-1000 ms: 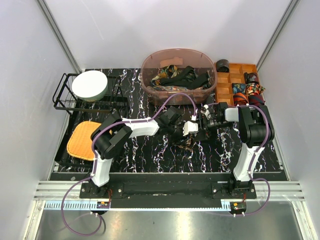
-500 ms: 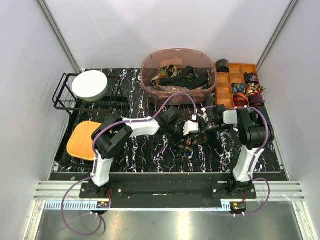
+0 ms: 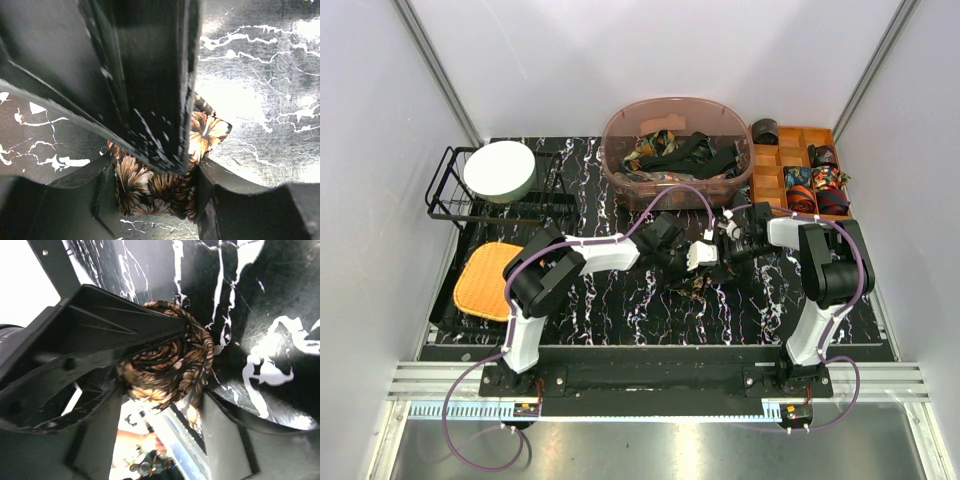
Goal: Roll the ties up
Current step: Pick up the tie at the center of the board.
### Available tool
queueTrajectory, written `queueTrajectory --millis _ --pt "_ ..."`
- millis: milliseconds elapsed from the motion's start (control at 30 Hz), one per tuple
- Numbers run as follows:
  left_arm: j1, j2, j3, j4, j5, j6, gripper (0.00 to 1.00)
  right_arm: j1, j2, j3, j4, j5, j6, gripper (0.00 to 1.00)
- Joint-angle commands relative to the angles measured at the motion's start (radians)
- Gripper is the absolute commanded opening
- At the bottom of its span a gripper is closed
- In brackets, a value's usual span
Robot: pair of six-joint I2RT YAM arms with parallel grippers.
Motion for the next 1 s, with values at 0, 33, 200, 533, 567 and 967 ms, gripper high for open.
queueTrajectory --millis 0,33,200,533,567,967 --pt "0.004 0.093 -0.044 -0.144 -0.12 0.006 0.0 -0.001 -0.073 0.005 0.032 0.058 0.038 0.61" --pt "0.004 0.093 -0.046 -0.141 -0.12 0.004 0.0 0.001 -0.072 0.008 0.037 0.061 0.043 0.54" --pt "0.004 0.094 -0.047 -0.138 -0.12 -0.009 0.0 0.005 -0.033 0.022 0.013 0.013 0.049 0.58" --pt "0.004 0.102 -0.031 -0.141 -0.111 -0.011 0.0 0.01 0.031 0.03 -0.029 0.041 0.018 0.79" --pt "0.004 0.102 -0.029 -0.14 -0.111 -0.011 0.0 0.012 0.049 0.033 -0.032 0.024 0.02 0.78" --pt "0.007 0.112 -0.032 -0.135 -0.111 -0.008 0.0 0.013 0.031 0.047 -0.046 0.022 0.0 0.0"
